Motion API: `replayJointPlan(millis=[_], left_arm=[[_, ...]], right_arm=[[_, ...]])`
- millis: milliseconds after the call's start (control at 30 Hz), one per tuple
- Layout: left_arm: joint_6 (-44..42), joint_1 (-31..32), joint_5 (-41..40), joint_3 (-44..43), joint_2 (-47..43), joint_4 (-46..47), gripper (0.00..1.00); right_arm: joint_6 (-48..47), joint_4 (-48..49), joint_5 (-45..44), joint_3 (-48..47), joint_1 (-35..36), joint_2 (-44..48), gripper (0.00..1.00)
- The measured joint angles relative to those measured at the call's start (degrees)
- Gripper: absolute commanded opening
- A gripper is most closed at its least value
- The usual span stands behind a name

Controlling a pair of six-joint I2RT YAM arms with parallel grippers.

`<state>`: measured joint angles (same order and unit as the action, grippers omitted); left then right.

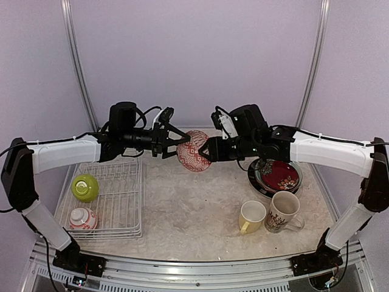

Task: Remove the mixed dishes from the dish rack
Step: Pass from the left arm to the right, then place the bowl at the center of the board.

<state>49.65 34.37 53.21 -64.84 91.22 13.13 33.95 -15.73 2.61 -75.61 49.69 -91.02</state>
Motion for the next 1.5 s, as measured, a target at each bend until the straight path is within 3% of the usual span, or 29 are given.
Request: replayJointPlan(millis=[100,133,167,467,600,733,967,1100,1400,1500], left_arm=[[0.7,0.4,0.5,0.0,0.6,0.8,0.55],[0.9,0.5,0.5,0.0,0.9,0.9,0.58],[0.9,0.5,0.5,0.0,1.1,0.8,0.64],[-5.7,-0.4,-1.6,-0.3,0.5,-7.0,0.98],[-9.7,-2.1,-4.8,-0.3,-3.3,-13.2,0.99],[-13.6,-4.5,-13.8,-0.4,-8.7,-20.3,0.99],[-14.5,-7.3,-41.0,-3.3,-14.5,-37.1,0.99],[-10.8,-14.1,-51.4,-3.9,-16.0,-46.1,0.99],[-5.0,-27.8,-50.8,1.0,-24.8,-58.0,0.99],[-3.3,-28.6,-51.5,1.0,-25.4,-63.2,0.99]], right_arm=[[0.3,0.4,0.5,0.6,0.0,0.0,0.15],[0.5,0.7,0.7,0.7,0.0,0.0,0.04],[0.3,0.9,0.8,0.8,0.0,0.0,0.00],[1.5,1.2,0.5,5.0,-0.4,1.0,0.00],[1.8,0.3,-0.8,9.4,-1.8,2.2,0.00],[2.0,-2.3,-1.3,12.9,-4.9,3.9,0.00],[1.0,-8.5,-0.6,13.2,-12.5,2.3,0.00],[-1.0,-12.6,0.6,10.9,-13.7,-2.6,0.00],[-7.7,-21.4,1.9,2.2,-13.7,-16.0,0.00],[-9.3,-22.5,2.1,1.7,-13.8,-16.1,0.07]])
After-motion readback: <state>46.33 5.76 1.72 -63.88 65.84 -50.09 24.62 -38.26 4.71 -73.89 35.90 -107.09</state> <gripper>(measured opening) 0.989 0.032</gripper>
